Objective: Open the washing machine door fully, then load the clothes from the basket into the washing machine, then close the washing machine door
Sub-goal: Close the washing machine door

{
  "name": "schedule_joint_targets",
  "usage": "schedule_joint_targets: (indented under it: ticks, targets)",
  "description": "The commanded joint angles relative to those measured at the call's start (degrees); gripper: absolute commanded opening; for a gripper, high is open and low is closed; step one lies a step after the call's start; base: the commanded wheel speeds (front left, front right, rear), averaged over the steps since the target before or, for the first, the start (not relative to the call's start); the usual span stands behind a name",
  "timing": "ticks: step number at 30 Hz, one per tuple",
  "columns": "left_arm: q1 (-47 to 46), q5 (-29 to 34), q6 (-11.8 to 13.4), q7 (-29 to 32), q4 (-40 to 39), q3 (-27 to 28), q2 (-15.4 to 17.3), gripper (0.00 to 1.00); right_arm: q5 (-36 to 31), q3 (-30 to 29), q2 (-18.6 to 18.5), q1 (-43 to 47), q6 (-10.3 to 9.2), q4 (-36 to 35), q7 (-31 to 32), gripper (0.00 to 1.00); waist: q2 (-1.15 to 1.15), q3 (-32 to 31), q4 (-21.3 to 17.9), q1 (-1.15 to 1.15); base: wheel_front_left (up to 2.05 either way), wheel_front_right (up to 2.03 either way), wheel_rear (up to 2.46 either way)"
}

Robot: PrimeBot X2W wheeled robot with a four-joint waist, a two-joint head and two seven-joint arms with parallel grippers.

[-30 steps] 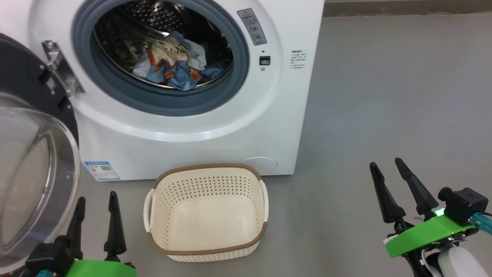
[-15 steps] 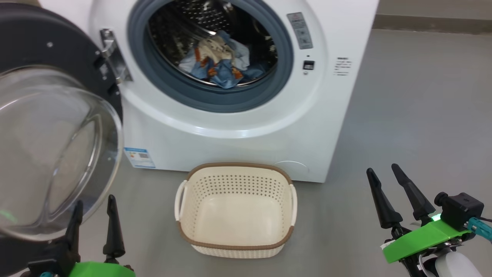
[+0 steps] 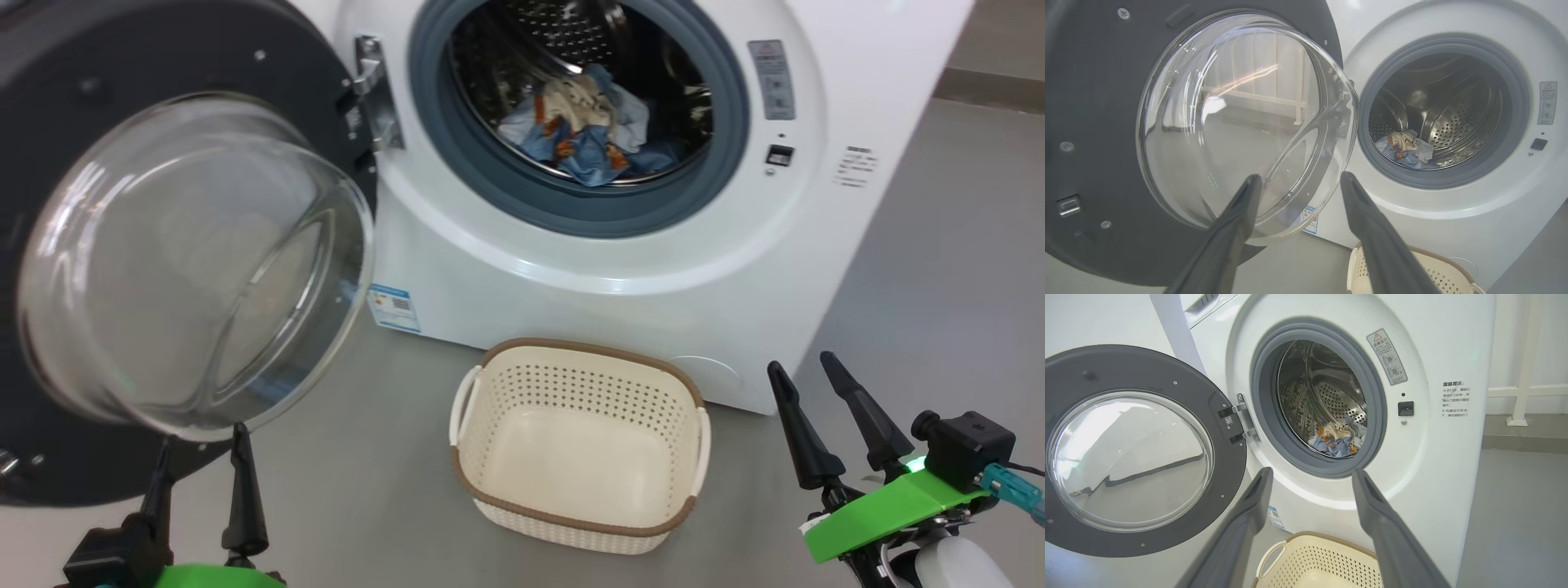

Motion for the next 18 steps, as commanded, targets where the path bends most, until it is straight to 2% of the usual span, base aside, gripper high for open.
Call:
schedule_joint_targets:
  ticks: [1,9,18]
  targets:
    - [-0.9,0.9,0.4,-0.3,-1.1,1.6,0.6,1.0,-0.1,1.4,-0.4,0.3,0.09,-1.3,-0.3,1.0,0.0,-0.1,2.9,0.0,0.0,0.0,0.0]
    - [-1.0,0.9,0.8,-0.3,-1.0,1.3,0.6,1.0,-0.1,2.0,-0.3,0.4,0.09,-1.1,-0.3,1.0,0.0,-0.2,6.5,0.0,0.0,0.0,0.0]
    - [-0.8,0.7,0.7,-0.3,-1.1,1.2,0.6,1.0,-0.1,2.7,-0.2,0.5,0.09,-1.0,-0.3,1.0,0.0,-0.3,8.8,0.0,0.0,0.0,0.0]
